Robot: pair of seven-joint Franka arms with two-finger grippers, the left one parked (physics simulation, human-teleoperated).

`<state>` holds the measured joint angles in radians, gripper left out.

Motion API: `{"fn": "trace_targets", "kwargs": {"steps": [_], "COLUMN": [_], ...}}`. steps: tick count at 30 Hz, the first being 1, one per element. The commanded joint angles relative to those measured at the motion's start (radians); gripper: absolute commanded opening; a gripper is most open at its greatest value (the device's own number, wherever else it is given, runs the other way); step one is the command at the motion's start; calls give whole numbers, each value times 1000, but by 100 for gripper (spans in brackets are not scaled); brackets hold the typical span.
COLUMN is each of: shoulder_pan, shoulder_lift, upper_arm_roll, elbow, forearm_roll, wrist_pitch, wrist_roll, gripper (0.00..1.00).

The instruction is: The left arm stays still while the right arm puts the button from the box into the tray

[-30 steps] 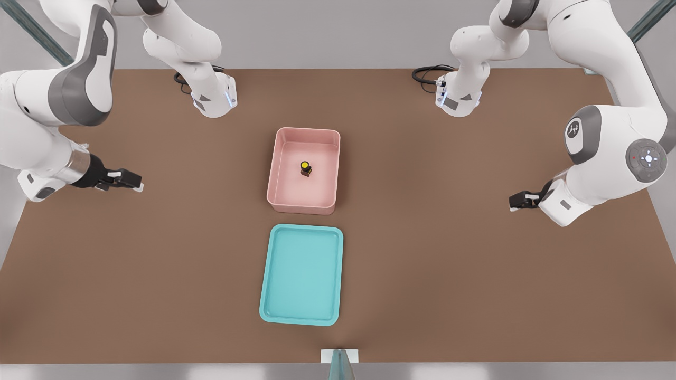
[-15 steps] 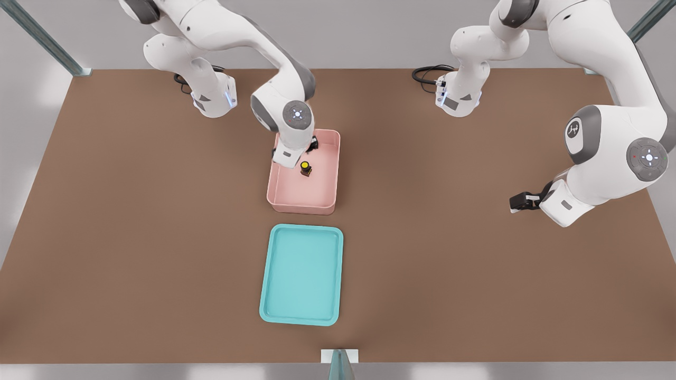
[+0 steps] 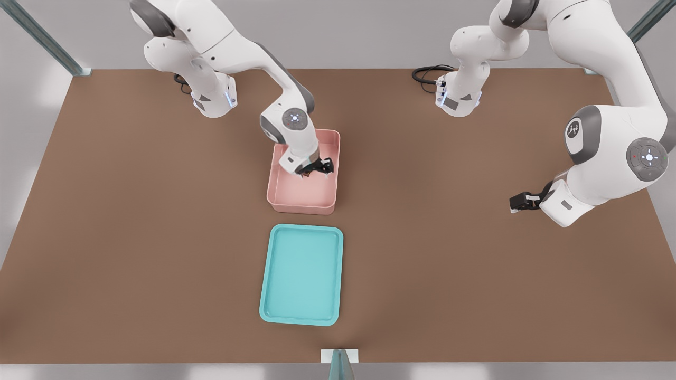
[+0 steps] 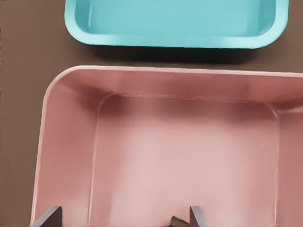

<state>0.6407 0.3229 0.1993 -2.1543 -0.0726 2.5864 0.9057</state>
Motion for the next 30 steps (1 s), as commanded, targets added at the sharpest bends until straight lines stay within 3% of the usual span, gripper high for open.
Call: {"fn": "trace_targets", "kwargs": {"steps": [1, 9, 11, 15, 30], "shoulder_pan": [7, 16, 14, 19, 37], "shoulder_lift": [2, -34, -76, -79, -33], "upper_arm_roll": [5, 5, -31, -26, -15], "elbow": [-36, -90, -87, -127, -202], "forearm_roll": [1, -3, -1, -1, -1], "wrist_pitch": [175, 147, -6, -6, 216], "wrist_roll": [404, 291, 229, 179, 179], "gripper": [100, 100, 100, 100, 99]}}
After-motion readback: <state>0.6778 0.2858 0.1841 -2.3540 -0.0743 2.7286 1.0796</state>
